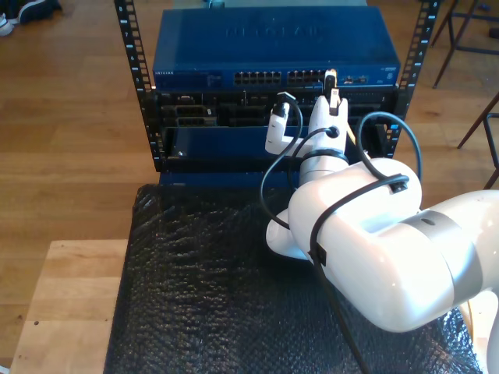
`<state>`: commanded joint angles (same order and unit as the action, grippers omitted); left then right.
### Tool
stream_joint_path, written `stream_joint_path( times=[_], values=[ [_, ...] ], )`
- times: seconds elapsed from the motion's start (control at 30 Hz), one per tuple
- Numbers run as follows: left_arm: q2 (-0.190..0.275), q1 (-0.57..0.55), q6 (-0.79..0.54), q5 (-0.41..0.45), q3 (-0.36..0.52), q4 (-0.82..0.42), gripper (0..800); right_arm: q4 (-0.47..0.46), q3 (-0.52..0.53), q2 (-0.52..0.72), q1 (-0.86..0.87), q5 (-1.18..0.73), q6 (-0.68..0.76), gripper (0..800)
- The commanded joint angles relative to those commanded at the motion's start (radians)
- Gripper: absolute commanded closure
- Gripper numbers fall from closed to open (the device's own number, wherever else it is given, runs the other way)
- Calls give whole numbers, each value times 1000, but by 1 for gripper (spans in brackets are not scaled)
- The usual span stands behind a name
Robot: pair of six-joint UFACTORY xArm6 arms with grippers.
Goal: Grab the cable and plug it in
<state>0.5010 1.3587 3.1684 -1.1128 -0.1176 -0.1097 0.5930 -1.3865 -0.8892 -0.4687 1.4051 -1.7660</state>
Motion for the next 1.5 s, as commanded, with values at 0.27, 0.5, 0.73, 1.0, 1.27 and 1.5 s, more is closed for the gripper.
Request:
stream_joint_path(
  times=[0.27,0.5,0.73,1.0,1.27,1.5],
  values=[
    [0,-2,0,0,0,0,0,2,40,26,-2,2,-2,553],
    [0,-2,0,2,0,0,0,5,118,77,-15,0,0,543],
    [0,0,0,0,0,0,0,6,190,133,-29,-12,-2,523],
    [0,0,0,0,0,0,0,8,262,213,-28,-80,-3,440],
    [0,0,0,0,0,0,0,6,318,299,2,-173,-5,406],
    [0,0,0,0,0,0,0,0,400,416,41,-298,-14,369]
  ],
)
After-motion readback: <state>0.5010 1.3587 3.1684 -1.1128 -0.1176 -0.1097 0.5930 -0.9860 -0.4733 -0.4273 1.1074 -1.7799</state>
